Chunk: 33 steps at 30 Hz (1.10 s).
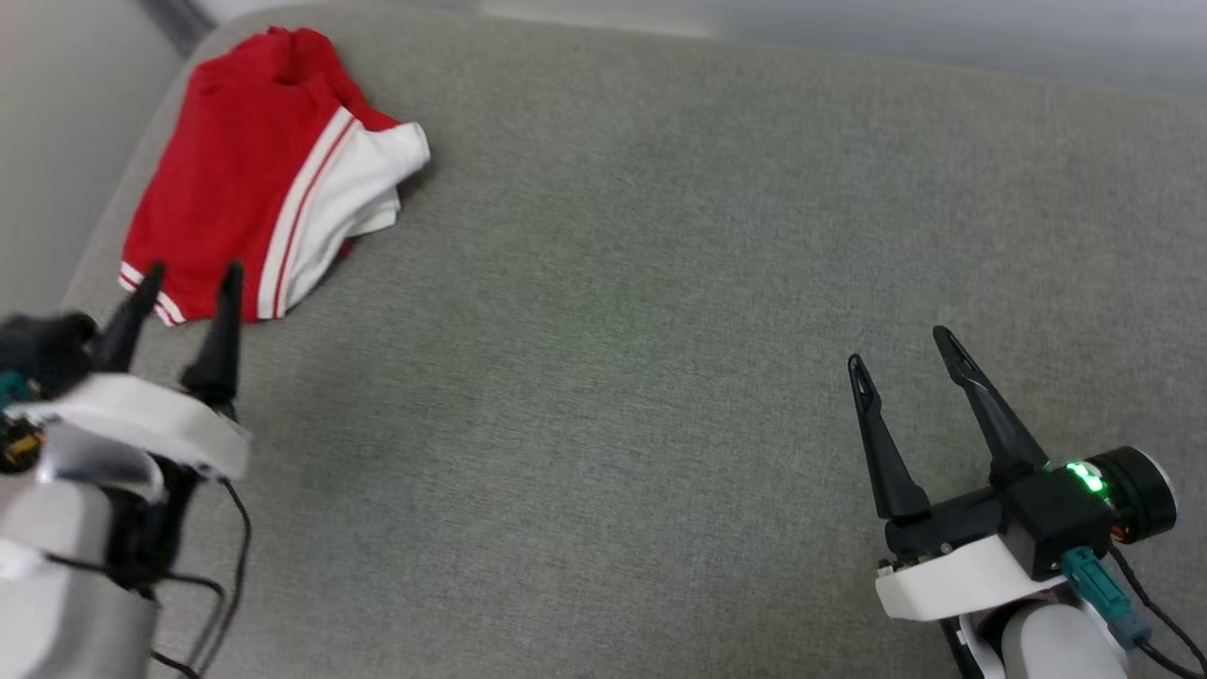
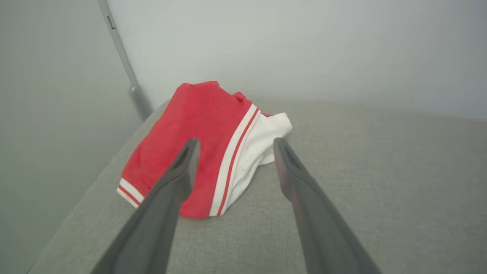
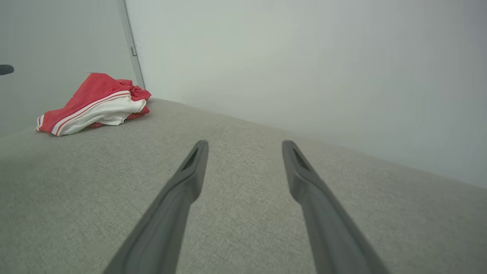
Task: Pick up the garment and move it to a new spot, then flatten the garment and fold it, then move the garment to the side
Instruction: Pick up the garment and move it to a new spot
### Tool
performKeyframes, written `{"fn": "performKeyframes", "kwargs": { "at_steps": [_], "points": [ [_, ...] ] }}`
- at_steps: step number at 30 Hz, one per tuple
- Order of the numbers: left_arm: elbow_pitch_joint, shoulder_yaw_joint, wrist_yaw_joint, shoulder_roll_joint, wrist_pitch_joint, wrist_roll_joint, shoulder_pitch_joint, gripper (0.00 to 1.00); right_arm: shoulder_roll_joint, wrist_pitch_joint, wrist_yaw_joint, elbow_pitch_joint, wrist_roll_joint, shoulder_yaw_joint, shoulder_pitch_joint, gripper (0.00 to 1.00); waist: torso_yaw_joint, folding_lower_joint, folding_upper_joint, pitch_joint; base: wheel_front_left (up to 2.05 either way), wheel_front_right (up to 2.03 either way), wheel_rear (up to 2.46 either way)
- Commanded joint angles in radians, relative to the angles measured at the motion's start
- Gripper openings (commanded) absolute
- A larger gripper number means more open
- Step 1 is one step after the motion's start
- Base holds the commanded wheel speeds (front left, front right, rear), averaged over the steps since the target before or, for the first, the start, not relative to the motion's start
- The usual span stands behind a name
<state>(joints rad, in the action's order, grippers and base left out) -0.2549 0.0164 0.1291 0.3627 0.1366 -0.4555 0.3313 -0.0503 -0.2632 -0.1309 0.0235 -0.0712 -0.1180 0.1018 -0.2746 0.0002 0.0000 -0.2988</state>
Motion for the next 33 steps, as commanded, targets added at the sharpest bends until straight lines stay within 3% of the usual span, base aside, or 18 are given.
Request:
{"fn": "performKeyframes", "kwargs": {
  "at_steps": [1,6,12,19,26,28,33],
  "points": [
    [-0.006,0.015,0.000,0.038,-0.032,-0.035,0.045,1.00,0.000,-0.002,0.000,0.007,-0.009,0.001,0.019,1.00,0.064,-0.0002,0.0000,-0.097,0.00,0.00,0.00],
    [-0.061,0.098,0.000,0.252,-0.314,-0.270,0.223,1.00,0.000,-0.002,0.000,0.024,-0.026,0.001,0.047,1.00,0.109,-0.0002,0.0000,-0.188,0.00,0.00,0.00],
    [-0.124,0.173,0.001,0.437,-0.628,-0.482,0.369,1.00,0.000,-0.002,0.000,0.034,-0.023,-0.005,0.077,1.00,0.160,-0.0002,0.0000,-0.272,0.00,0.00,0.00],
    [-0.184,0.225,0.001,0.535,-0.858,-0.613,0.434,1.00,0.000,-0.002,0.000,0.036,-0.005,-0.007,0.093,1.00,0.206,-0.0002,0.0000,-0.333,0.00,0.00,0.00],
    [-0.236,0.283,-0.001,0.542,-0.918,-0.635,0.436,1.00,-0.001,-0.001,0.001,0.028,-0.012,0.006,0.091,1.00,0.215,-0.0002,0.0000,-0.354,0.00,0.00,0.00],
    [-0.240,0.302,-0.001,0.531,-0.931,-0.649,0.429,0.00,-0.002,-0.001,0.001,0.024,-0.014,0.008,0.090,1.00,0.213,-0.0002,0.0000,-0.351,0.00,0.00,0.00],
    [-0.239,0.303,0.000,0.529,-0.880,-0.682,0.422,0.00,-0.001,-0.001,0.000,0.011,-0.015,-0.002,0.088,1.00,0.207,-0.0002,0.0000,-0.312,0.00,0.00,0.00]
  ]
}}
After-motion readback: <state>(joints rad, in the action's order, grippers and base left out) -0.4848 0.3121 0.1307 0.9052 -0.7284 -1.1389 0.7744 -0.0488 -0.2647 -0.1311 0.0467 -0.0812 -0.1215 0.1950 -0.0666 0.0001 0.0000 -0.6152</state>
